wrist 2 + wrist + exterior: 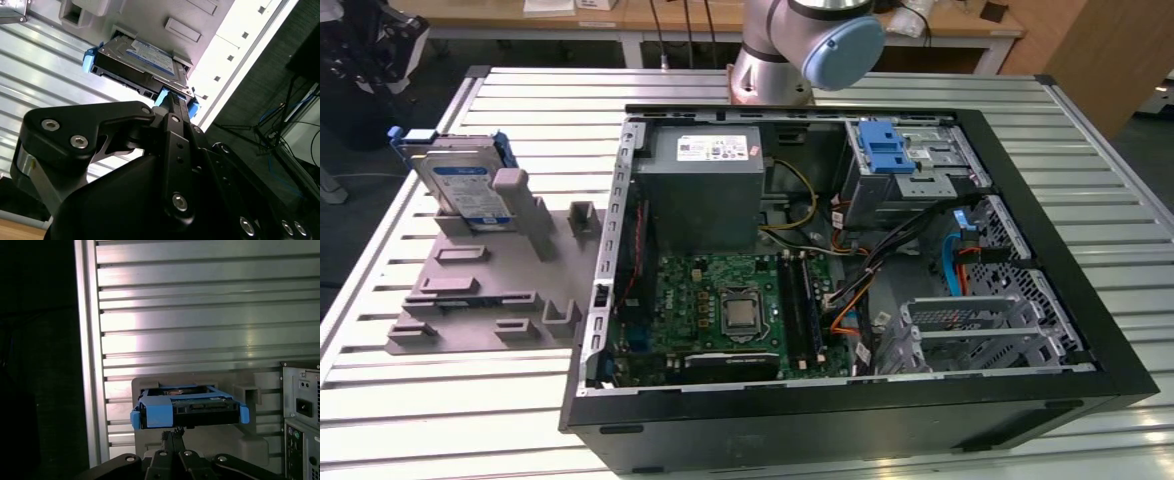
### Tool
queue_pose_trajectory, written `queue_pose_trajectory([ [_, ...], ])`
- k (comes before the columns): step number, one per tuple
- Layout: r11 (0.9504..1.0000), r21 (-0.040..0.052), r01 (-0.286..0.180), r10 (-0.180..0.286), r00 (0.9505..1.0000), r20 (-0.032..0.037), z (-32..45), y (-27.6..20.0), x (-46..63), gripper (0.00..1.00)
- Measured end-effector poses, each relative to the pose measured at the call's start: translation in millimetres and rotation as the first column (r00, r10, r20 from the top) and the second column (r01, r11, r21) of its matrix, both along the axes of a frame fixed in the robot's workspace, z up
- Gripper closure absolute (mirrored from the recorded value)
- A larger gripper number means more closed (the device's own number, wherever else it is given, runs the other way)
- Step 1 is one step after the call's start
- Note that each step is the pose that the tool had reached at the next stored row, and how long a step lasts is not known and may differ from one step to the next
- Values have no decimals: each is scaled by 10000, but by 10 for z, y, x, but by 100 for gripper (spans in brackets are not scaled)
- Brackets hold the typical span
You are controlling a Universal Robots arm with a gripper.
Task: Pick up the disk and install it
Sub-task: 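Pick up the disk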
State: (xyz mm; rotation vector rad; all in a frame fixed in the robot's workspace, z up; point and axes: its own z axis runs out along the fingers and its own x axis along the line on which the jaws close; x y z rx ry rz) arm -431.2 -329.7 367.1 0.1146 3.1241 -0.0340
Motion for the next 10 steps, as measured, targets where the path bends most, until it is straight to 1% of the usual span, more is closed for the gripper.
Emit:
queue_pose_trajectory([
  [10,9997,0,-225,225,9997,0,0,0,0,89],
])
